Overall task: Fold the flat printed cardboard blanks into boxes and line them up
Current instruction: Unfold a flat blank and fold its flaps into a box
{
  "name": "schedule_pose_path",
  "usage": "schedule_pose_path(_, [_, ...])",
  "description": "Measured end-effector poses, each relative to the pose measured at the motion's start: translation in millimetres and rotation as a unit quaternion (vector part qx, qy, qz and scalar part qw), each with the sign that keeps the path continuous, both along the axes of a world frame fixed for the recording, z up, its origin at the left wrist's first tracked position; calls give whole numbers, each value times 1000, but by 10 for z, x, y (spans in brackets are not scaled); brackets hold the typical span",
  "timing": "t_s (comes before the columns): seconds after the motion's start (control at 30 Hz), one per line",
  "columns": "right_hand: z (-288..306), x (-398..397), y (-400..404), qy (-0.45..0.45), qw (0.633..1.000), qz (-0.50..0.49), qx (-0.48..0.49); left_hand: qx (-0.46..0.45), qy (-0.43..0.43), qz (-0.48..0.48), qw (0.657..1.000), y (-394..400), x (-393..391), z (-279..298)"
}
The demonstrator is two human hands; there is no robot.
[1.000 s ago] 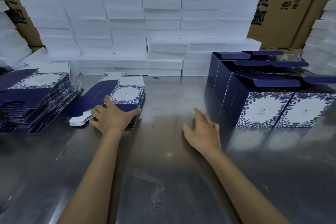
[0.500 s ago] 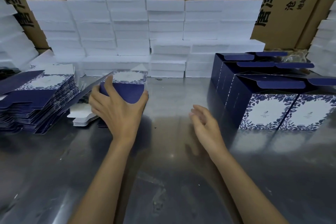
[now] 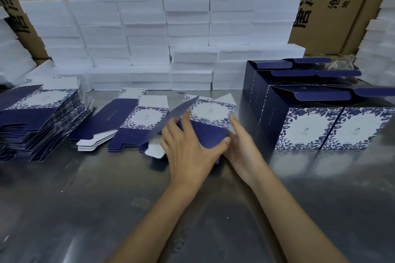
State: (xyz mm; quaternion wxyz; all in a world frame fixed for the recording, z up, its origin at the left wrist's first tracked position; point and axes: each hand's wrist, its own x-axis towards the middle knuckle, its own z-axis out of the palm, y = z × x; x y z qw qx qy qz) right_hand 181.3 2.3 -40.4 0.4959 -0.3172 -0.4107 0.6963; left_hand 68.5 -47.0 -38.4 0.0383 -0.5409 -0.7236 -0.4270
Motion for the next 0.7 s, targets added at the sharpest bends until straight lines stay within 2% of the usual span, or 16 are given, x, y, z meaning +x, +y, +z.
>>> schedule_pose_path(0.13, [-70,124,87,-12,994,-103,-36,-117,27,-68,990,24,-86,-42])
schedule_pose_path(0.2, [-80,200,106,-38,993,-105,-28,-72,7,-59,996,62,-217,30])
schedule_pose_path(0.3, [-71,298,98,-41,995,-91,-32,53,-26,22,998,134,-507,98])
schedule_pose_path(0.37, [-61,344,83,-21,996,-81,-29,45,-105,42,993,178,-719,105])
schedule_pose_path(0.4, [-48,358,66,-4,997,-72,-19,17,-186,21,982,198,-818,114])
schedule_pose_path(0.43, [-43,370,51,11,998,-61,-7,-20,-300,-22,953,212,-899,130])
schedule_pose_path(0.5, [-45,391,36,35,998,-47,6,-104,-517,-143,837,190,-1019,194])
schedule_pose_path(0.57, [-32,411,19,41,998,-47,6,-168,-578,-276,749,137,-1121,211])
schedule_pose_path(0.63, [-38,428,14,49,998,-47,1,-152,-612,-341,697,107,-1177,232])
schedule_pose_path(0.7, [-25,406,-5,69,997,-37,-1,-127,-655,-357,654,67,-1161,268])
